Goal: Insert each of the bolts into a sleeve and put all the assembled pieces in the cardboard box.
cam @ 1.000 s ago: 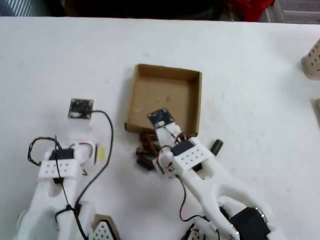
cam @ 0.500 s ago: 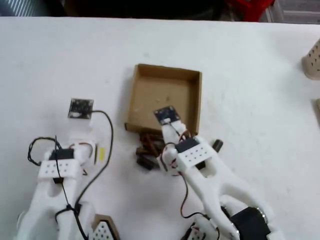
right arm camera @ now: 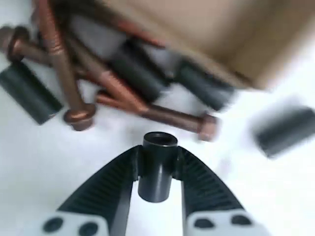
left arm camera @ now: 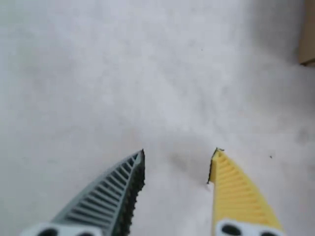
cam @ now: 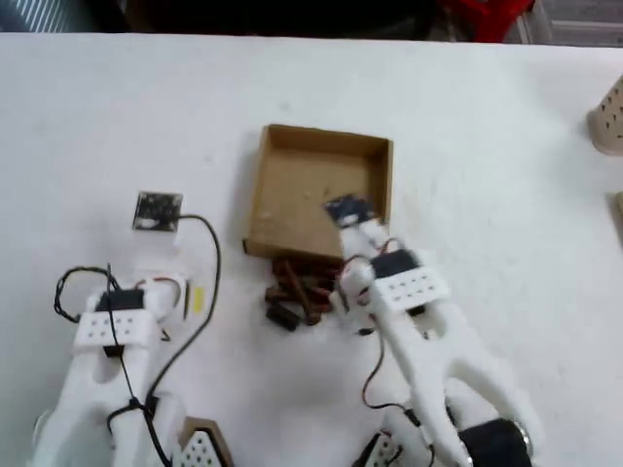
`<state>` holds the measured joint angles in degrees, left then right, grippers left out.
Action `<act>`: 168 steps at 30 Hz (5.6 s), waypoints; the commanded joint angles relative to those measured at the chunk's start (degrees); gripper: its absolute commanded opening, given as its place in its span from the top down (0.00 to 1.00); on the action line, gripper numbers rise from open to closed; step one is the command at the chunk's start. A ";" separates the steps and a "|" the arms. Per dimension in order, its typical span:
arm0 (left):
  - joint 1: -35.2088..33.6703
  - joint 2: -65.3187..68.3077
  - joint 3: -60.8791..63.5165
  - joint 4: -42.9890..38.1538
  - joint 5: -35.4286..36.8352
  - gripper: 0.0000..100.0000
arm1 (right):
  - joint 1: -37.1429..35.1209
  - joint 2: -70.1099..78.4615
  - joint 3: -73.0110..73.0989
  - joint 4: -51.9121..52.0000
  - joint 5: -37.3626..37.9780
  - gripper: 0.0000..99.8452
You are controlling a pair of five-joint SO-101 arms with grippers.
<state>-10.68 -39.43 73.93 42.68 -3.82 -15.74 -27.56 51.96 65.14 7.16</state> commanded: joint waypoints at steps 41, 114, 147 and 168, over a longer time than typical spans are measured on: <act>39.25 13.93 -28.13 8.44 -49.14 0.75 | 29.93 -9.71 9.85 -8.22 10.99 0.98; 42.07 33.45 -32.70 -1.67 -49.76 0.82 | 29.76 -9.71 10.29 -9.45 11.08 0.98; 45.67 43.47 -38.15 1.14 -48.79 0.95 | 29.76 -9.80 10.29 -9.54 11.16 0.98; 42.68 24.22 -38.07 13.01 -21.10 0.95 | 29.76 -9.71 10.46 -10.59 11.16 0.98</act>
<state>33.98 -11.21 36.84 54.46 -29.76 14.77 -36.26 62.68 55.47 17.71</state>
